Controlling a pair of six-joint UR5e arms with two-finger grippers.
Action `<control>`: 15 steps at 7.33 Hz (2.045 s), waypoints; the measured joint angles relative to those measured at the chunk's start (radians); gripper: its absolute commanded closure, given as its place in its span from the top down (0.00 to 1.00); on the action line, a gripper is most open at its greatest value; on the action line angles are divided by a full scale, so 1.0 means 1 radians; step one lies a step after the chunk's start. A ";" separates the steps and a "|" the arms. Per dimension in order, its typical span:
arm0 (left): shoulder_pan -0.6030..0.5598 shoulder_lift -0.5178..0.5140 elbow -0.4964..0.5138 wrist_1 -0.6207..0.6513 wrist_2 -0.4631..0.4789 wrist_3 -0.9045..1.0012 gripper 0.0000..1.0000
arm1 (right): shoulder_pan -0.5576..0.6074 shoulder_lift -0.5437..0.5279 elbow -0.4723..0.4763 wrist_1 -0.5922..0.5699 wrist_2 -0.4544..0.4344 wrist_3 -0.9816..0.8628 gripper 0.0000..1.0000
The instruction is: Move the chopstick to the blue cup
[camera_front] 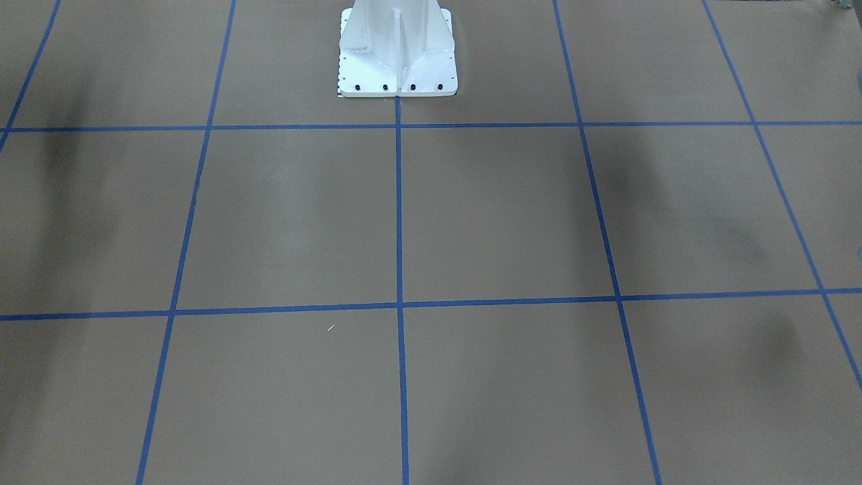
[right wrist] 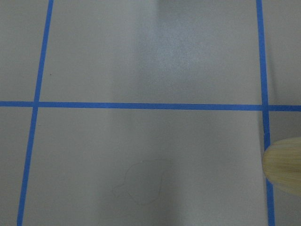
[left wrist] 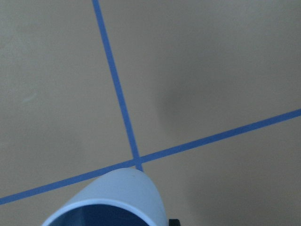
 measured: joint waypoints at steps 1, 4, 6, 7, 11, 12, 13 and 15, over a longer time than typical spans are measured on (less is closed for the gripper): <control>0.051 -0.041 -0.074 0.068 0.000 -0.094 0.00 | 0.000 0.000 0.000 0.000 0.000 0.000 1.00; 0.346 -0.255 -0.171 0.142 0.053 -0.614 0.00 | 0.000 0.000 -0.001 0.000 0.000 0.001 1.00; 0.574 -0.445 -0.165 0.256 0.200 -0.877 0.00 | 0.000 0.000 -0.004 0.000 0.000 0.001 1.00; 0.674 -0.537 -0.139 0.303 0.267 -0.981 0.00 | 0.000 0.000 -0.006 0.000 0.000 0.001 1.00; 0.959 -0.851 0.182 0.266 0.461 -1.248 0.00 | 0.000 0.001 -0.012 0.001 0.000 0.001 1.00; 0.980 -0.860 0.205 0.244 0.472 -1.260 0.00 | 0.000 0.001 -0.013 0.001 0.000 0.001 1.00; 0.989 -0.862 0.214 0.235 0.478 -1.265 0.19 | 0.000 0.002 -0.015 0.001 0.000 0.001 1.00; 0.994 -0.862 0.217 0.226 0.482 -1.266 0.98 | 0.000 0.014 -0.027 0.001 0.000 0.001 1.00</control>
